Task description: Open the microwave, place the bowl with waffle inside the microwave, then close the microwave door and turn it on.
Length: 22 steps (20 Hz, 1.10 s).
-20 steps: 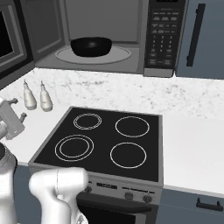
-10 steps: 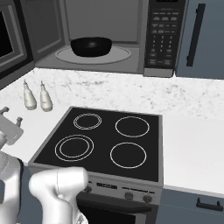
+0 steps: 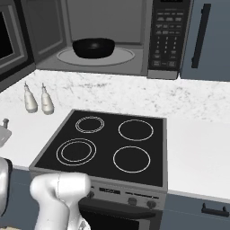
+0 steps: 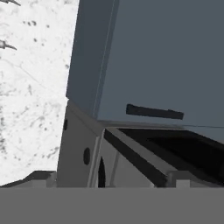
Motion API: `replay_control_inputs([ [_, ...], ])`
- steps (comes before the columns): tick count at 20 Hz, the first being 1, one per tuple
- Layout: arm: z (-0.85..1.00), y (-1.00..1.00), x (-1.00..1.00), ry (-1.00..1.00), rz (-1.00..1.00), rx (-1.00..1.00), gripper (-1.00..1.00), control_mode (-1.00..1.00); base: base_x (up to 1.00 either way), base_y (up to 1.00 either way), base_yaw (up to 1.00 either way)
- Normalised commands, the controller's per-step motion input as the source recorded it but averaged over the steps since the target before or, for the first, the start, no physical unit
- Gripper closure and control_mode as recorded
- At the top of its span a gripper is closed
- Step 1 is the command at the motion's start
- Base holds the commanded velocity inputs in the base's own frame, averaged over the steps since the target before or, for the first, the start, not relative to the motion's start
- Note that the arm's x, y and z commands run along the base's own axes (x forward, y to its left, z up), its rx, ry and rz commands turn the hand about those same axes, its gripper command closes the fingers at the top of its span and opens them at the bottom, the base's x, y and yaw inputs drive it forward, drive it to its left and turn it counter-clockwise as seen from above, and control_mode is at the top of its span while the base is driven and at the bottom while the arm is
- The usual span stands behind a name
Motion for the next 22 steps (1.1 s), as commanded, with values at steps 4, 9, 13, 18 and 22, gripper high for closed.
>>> replay_control_inputs([
  [4,0.00,0.72,-0.13,-0.04,0.00,-0.08,-1.00,-1.00,0.00,0.00,0.00],
  [9,0.18,0.34,-0.44,-0.27,-0.04,-0.02,-1.00,-1.00,0.00,0.00,0.00],
  [13,0.51,0.27,-0.54,-0.36,-0.10,-0.02,-1.00,-1.00,0.00,0.00,0.00],
  [18,0.31,0.09,-0.32,-0.27,-0.11,0.00,-1.00,-1.00,0.00,0.00,0.00],
  [22,0.24,0.00,-0.26,-0.27,-0.10,0.00,-1.00,-1.00,0.00,0.00,0.00],
])
